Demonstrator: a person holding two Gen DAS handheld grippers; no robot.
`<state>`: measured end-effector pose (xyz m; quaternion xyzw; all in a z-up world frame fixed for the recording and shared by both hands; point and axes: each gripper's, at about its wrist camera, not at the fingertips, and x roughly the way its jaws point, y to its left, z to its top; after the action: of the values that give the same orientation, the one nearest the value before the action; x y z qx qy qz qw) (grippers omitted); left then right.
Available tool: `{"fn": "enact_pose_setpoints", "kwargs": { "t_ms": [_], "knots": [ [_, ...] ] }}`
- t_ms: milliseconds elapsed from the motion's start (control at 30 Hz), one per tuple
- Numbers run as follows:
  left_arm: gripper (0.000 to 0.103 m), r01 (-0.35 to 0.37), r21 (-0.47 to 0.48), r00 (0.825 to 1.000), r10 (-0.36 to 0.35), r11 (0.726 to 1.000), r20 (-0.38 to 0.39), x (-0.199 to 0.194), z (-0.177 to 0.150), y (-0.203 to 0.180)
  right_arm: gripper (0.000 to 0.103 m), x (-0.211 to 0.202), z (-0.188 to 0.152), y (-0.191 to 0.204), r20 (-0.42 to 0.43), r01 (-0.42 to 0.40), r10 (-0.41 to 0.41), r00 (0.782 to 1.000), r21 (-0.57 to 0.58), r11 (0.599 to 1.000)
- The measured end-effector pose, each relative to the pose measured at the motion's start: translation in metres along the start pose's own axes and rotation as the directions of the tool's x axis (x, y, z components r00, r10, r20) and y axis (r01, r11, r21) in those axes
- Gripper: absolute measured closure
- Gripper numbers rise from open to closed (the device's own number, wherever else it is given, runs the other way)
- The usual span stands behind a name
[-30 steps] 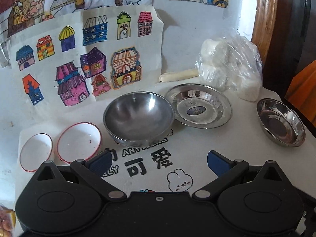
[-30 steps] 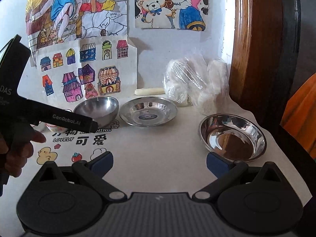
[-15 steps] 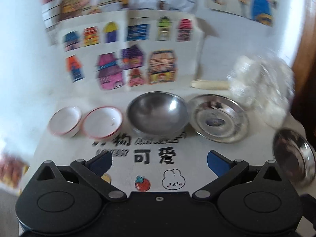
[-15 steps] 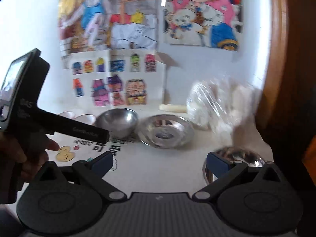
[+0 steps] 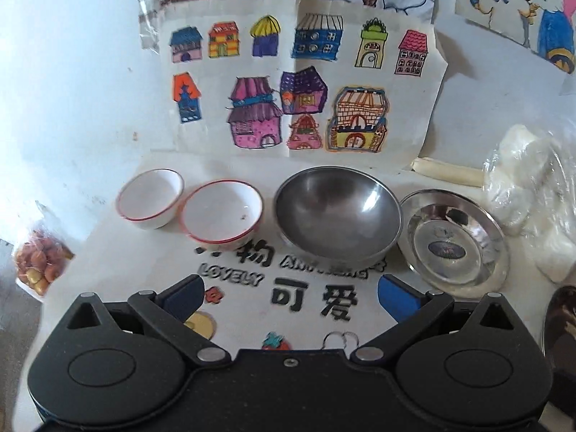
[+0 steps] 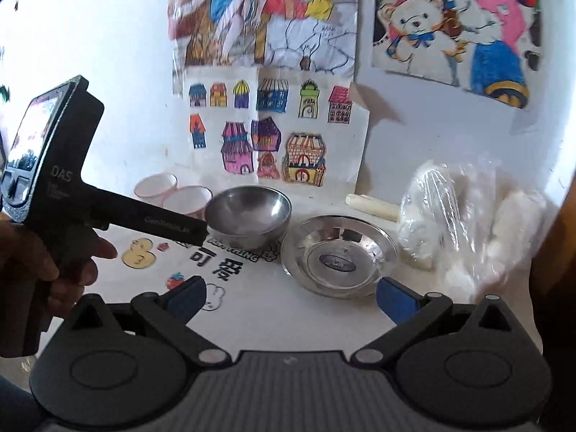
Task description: Organize plates and bowls
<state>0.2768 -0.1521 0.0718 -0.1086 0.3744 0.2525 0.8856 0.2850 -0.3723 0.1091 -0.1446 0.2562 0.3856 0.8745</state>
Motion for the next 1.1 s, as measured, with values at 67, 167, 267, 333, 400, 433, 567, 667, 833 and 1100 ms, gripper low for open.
{"fn": "enact_pose_setpoints", "kwargs": {
  "t_ms": [67, 167, 267, 333, 400, 433, 567, 667, 833, 1100],
  "knots": [
    [0.001, 0.033, -0.005, 0.999, -0.033, 0.999, 0.032, 0.01, -0.001, -0.002, 0.0, 0.006, 0.005, -0.005, 0.017, -0.005, 0.005, 1.0, -0.028, 1.0],
    [0.001, 0.019, -0.018, 0.997, -0.017, 1.0, 0.076, 0.02, -0.007, -0.008, 0.0, 0.019, 0.006, -0.013, 0.016, -0.038, 0.039, 0.999, -0.093, 0.995],
    [0.001, -0.006, -0.06, 0.999, 0.009, 0.998, 0.049, 0.024, -0.013, -0.016, 0.0, 0.029, 0.005, -0.022, -0.02, -0.117, 0.115, 0.993, -0.206, 0.972],
    [0.001, -0.033, -0.102, 0.998, 0.038, 0.994, 0.04, 0.023, -0.015, -0.027, 0.0, 0.032, 0.003, -0.03, -0.051, -0.154, 0.146, 0.988, -0.266, 0.952],
    [0.001, -0.058, -0.147, 0.996, 0.067, 0.987, 0.053, 0.018, -0.017, -0.042, 0.0, 0.033, 0.001, -0.047, -0.056, -0.177, 0.168, 0.984, -0.282, 0.943],
    [0.001, -0.076, -0.173, 0.994, 0.089, 0.982, 0.066, 0.013, -0.018, -0.052, 0.0, 0.033, 0.001, -0.056, -0.049, -0.191, 0.185, 0.982, -0.277, 0.942],
    [0.001, -0.139, -0.241, 0.983, 0.163, 0.96, 0.085, -0.002, -0.026, -0.096, 0.0, 0.033, -0.006, -0.102, -0.022, -0.266, 0.27, 0.963, -0.252, 0.93],
    [0.001, -0.165, -0.283, 0.976, 0.197, 0.945, 0.09, -0.001, -0.036, -0.127, 0.0, 0.038, -0.012, -0.135, -0.022, -0.352, 0.356, 0.934, -0.221, 0.91],
    [0.001, -0.232, -0.366, 0.96, 0.272, 0.901, 0.06, 0.011, -0.048, -0.155, 0.0, 0.047, -0.022, -0.17, 0.027, -0.398, 0.407, 0.913, -0.159, 0.904],
    [0.001, -0.287, -0.416, 0.945, 0.325, 0.863, 0.023, 0.024, -0.054, -0.171, 0.0, 0.056, -0.032, -0.198, 0.083, -0.436, 0.44, 0.894, -0.061, 0.898]
  ]
}}
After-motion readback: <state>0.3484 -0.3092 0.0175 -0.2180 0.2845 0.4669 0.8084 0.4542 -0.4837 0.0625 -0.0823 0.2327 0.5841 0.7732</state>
